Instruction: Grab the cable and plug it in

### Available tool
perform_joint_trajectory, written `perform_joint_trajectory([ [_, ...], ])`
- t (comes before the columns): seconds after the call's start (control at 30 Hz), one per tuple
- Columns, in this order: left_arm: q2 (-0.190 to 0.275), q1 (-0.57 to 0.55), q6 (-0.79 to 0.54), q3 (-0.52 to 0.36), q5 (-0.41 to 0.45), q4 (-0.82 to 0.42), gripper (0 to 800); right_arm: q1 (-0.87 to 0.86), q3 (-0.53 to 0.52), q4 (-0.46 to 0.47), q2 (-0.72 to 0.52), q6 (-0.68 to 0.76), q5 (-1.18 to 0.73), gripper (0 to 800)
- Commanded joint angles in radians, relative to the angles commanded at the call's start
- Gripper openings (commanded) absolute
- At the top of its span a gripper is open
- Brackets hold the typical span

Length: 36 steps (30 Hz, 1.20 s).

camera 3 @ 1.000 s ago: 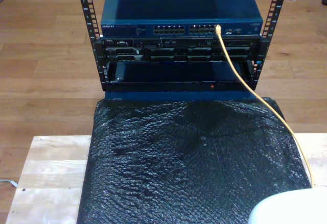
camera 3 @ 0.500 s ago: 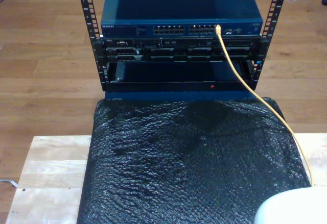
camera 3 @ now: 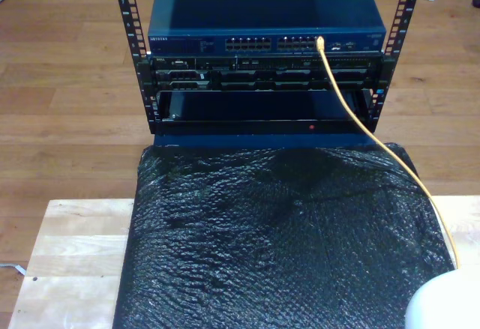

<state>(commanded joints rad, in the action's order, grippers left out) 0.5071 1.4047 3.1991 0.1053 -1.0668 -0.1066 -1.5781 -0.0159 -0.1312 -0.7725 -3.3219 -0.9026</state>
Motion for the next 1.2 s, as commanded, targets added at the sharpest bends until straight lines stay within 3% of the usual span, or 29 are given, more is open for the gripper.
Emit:
perform_joint_trajectory([
  [0.23,0.000,0.000,0.000,0.000,0.000,0.000,800,-0.002,-0.028,-0.008,0.038,0.003,0.078,799],
  [1.2,0.000,0.000,0.000,0.000,0.000,0.000,800,-0.002,-0.029,-0.008,0.037,0.003,0.078,799],
])
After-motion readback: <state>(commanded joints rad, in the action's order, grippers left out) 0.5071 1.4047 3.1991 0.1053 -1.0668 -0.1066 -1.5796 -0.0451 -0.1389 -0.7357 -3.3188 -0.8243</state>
